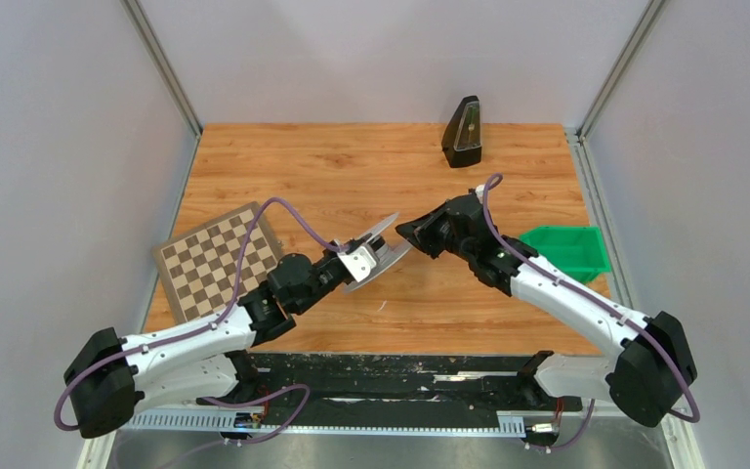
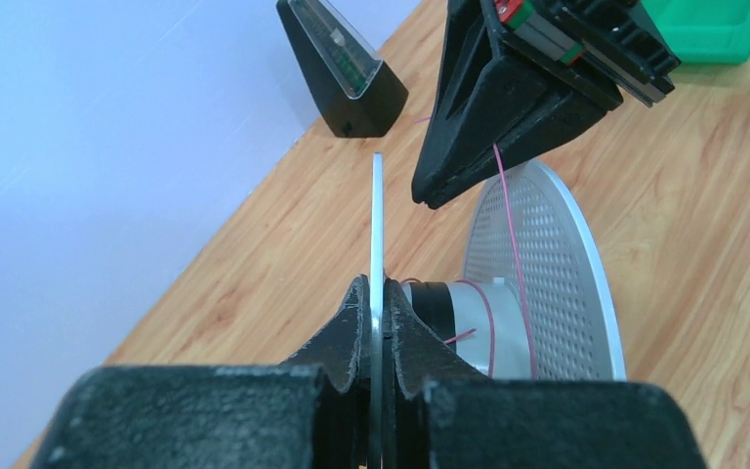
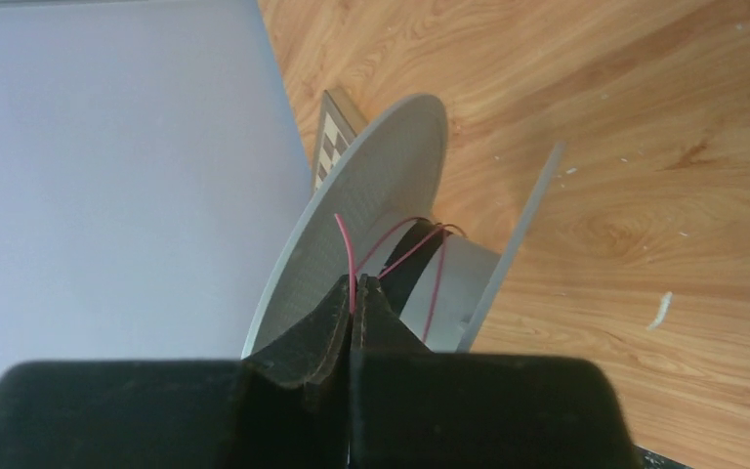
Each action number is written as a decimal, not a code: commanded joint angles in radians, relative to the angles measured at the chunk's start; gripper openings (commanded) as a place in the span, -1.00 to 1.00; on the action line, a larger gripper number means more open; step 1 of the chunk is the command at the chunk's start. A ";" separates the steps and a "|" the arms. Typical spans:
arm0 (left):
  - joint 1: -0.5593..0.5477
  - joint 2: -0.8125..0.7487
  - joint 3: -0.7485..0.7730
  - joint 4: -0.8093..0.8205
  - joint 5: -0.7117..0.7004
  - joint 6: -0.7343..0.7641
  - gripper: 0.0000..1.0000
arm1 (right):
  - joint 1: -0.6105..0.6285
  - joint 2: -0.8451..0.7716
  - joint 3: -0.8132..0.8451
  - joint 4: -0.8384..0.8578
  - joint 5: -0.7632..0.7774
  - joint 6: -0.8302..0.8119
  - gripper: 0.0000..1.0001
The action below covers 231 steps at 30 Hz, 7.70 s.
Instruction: Wrap the cables
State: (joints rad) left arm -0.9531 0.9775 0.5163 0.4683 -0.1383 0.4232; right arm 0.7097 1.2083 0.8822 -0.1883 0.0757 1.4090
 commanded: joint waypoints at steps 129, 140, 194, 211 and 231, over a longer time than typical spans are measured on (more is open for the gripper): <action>-0.088 0.258 -0.030 0.304 -0.144 0.117 -1.00 | -0.154 0.062 -0.151 -0.008 -0.303 0.002 -0.71; -0.092 0.207 -0.017 0.154 -0.094 0.097 -0.79 | -0.156 0.033 -0.179 0.017 -0.226 0.007 -1.00; -0.098 -0.079 0.069 -0.217 -0.289 -0.084 0.00 | -0.249 0.068 -0.372 0.372 -0.087 -0.243 -1.00; 0.088 -0.169 0.215 -0.593 -0.141 -0.354 0.10 | -0.329 0.316 -0.372 0.596 -0.225 -0.325 -0.90; 0.088 0.137 0.288 -0.544 0.028 -0.608 0.10 | -0.370 0.378 -0.371 0.584 -0.238 -0.366 -0.40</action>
State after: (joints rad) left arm -0.8680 1.1000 0.7410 -0.1139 -0.1234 -0.1478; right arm 0.3458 1.6226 0.5102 0.4271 -0.2050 1.0702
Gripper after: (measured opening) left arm 0.553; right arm 0.270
